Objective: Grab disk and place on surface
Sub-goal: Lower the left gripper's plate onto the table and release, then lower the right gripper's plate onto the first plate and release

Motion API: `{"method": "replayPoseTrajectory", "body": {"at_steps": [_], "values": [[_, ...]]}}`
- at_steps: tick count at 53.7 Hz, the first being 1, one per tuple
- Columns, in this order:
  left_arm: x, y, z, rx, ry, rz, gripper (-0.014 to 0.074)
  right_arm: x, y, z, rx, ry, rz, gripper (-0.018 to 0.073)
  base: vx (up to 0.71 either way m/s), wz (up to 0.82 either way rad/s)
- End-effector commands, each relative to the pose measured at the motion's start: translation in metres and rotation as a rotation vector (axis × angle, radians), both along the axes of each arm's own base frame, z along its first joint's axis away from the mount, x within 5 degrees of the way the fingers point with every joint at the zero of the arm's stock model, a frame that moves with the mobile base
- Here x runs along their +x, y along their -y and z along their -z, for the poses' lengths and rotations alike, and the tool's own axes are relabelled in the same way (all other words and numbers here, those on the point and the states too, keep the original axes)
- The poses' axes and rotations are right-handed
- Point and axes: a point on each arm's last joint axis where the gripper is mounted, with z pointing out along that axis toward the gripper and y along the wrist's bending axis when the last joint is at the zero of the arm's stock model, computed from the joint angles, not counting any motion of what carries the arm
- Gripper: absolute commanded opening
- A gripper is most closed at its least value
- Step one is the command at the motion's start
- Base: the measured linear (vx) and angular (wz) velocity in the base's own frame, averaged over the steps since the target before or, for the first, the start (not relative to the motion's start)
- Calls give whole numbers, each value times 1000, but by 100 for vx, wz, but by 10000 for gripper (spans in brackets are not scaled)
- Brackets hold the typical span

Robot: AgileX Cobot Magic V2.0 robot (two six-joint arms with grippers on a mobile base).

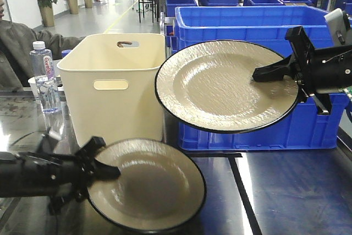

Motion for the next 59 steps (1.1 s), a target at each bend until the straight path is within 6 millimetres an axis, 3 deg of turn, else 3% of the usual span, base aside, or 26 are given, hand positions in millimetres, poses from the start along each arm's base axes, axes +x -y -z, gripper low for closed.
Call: {"method": "replayPoseTrajectory", "body": {"at_steps": [1, 10, 16, 29, 38, 45, 59], "values": [[-1, 8, -23, -109, 27, 0, 8, -16, -1, -41, 108, 131, 36, -8, 0, 0], [3, 8, -13, -103, -1, 0, 47, -16, -1, -41, 92, 136, 35, -8, 0, 0], [4, 8, -9, -81, -7, 9, 119, -16, -1, -41, 92, 136, 35, -8, 0, 0], [1, 4, -3, 34, 6, 72, 397, -16, -1, -41, 79, 150, 30, -8, 0, 0], [-2, -14, -4, 120, 20, 95, 575, -16, -1, -40, 75, 153, 26, -8, 0, 0], [-7, -35, -20, 126, 55, 65, 616, -17, -1, -40, 75, 149, 17, -8, 0, 0], [-37, -61, -76, 163, 245, 19, 570, -17, -9, -37, 26, 159, 10, -8, 0, 0]]}}
